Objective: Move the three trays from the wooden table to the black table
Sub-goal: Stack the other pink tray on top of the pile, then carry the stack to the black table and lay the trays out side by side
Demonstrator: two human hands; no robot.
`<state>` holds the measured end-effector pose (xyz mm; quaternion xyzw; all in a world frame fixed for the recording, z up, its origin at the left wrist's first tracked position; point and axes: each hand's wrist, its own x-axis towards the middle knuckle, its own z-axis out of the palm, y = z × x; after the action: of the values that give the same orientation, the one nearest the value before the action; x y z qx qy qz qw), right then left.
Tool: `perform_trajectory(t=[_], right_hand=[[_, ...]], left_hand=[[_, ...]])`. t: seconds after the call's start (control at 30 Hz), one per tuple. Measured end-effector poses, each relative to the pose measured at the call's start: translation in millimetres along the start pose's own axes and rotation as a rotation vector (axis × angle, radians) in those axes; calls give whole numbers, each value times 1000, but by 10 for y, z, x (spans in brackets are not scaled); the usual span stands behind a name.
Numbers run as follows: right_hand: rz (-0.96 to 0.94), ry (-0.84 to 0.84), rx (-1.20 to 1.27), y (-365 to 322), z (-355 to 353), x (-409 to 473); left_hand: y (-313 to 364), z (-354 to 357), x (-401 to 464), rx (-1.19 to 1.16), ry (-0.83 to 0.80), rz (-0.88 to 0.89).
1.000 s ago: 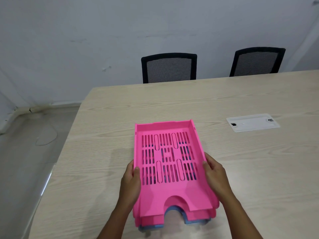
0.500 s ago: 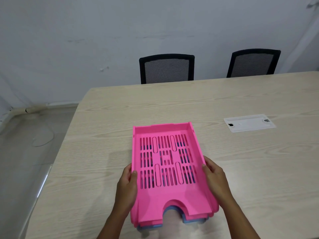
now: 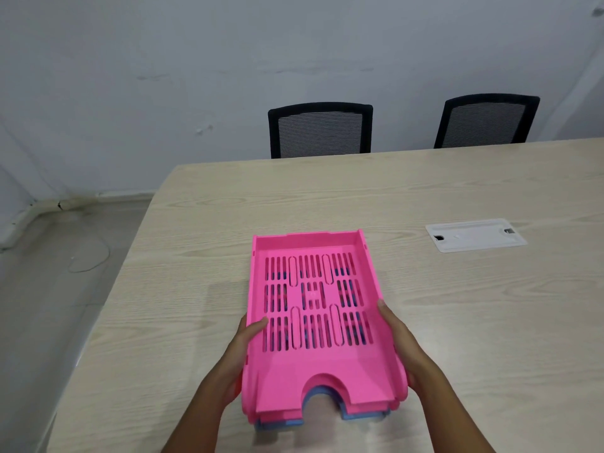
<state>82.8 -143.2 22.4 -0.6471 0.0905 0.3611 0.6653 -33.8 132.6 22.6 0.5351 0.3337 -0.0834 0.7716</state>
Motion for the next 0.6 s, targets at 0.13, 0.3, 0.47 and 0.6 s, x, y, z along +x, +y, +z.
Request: perform_trajectory(t=[0.13,0.3,0.47,0.6], right_hand=[[10,-35,-4,11,-40,46],[-11,-41,-7,-1,-42,97],[13,-84,-27,-25,33,200],[33,-170,-62,-46,275,249]], left_hand=[[-55,11,-4,-15,3,11],[-143,-12,-6,-82,28,72],[-273,-57,-184,-160,88,107],[-405,-272,-365,-209,163,159]])
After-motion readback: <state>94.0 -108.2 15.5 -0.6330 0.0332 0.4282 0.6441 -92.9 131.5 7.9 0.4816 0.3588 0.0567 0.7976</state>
